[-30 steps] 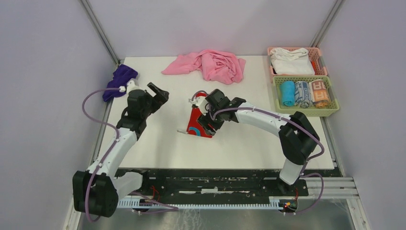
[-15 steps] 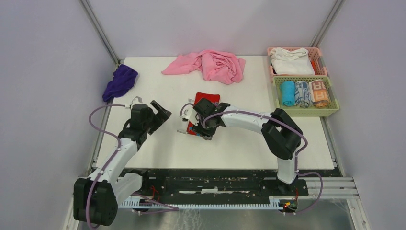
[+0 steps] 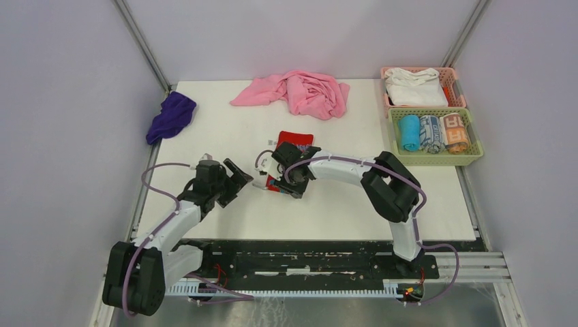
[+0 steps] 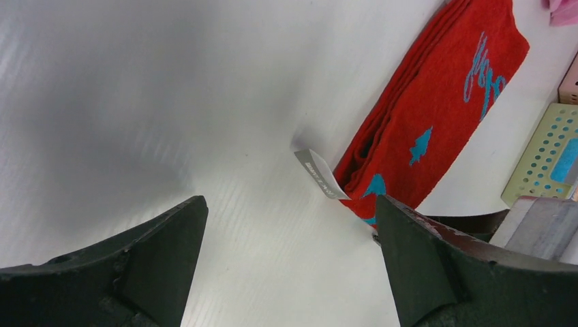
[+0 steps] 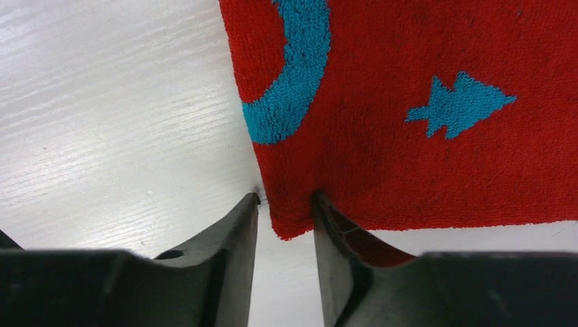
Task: Roll the towels
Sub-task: Roll the towel at the center of the board.
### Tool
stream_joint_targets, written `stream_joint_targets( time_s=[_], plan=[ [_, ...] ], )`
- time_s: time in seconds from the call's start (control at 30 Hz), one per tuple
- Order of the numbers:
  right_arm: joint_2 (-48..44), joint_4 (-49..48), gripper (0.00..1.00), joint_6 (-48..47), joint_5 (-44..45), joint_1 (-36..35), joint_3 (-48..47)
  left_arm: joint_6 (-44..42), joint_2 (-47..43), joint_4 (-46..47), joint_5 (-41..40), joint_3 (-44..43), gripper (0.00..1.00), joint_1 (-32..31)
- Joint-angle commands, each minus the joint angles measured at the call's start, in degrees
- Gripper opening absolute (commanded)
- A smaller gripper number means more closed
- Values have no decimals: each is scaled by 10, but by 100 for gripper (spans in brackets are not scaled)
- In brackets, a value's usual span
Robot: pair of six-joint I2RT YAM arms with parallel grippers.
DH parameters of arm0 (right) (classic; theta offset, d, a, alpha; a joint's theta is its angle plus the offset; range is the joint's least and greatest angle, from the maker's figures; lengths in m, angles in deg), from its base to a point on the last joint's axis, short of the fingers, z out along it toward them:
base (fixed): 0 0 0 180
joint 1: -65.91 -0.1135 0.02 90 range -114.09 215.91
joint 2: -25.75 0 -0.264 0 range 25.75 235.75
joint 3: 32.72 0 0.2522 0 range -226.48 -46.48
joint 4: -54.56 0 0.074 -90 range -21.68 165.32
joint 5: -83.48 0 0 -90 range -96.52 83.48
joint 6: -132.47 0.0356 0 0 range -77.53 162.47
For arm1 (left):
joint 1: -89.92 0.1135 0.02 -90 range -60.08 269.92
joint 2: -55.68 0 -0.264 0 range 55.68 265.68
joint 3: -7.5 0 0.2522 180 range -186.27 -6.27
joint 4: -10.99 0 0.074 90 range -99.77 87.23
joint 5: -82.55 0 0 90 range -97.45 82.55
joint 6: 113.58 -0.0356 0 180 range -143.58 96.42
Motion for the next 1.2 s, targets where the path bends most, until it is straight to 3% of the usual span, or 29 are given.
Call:
stream_joint_targets(
  time_s=[0.0,0.37,0.5,0.87,1.17],
  plan=[
    [28,-3,38,25,-15,-1,-3,48,15,41,16,13,99,-15],
    [2,-63,16,107,-88,-1,7,121,83,99,5,5,100,-85],
    [1,-83,11,132,-101,-1,12,148,100,109,-15,5,95,-103],
    [-5,-107,10,144,-113,-1,28,166,184,148,-40,-8,68,-123],
    [-23,-118,10,141,-119,1,45,130,219,103,-102,-23,44,-121]
  ],
)
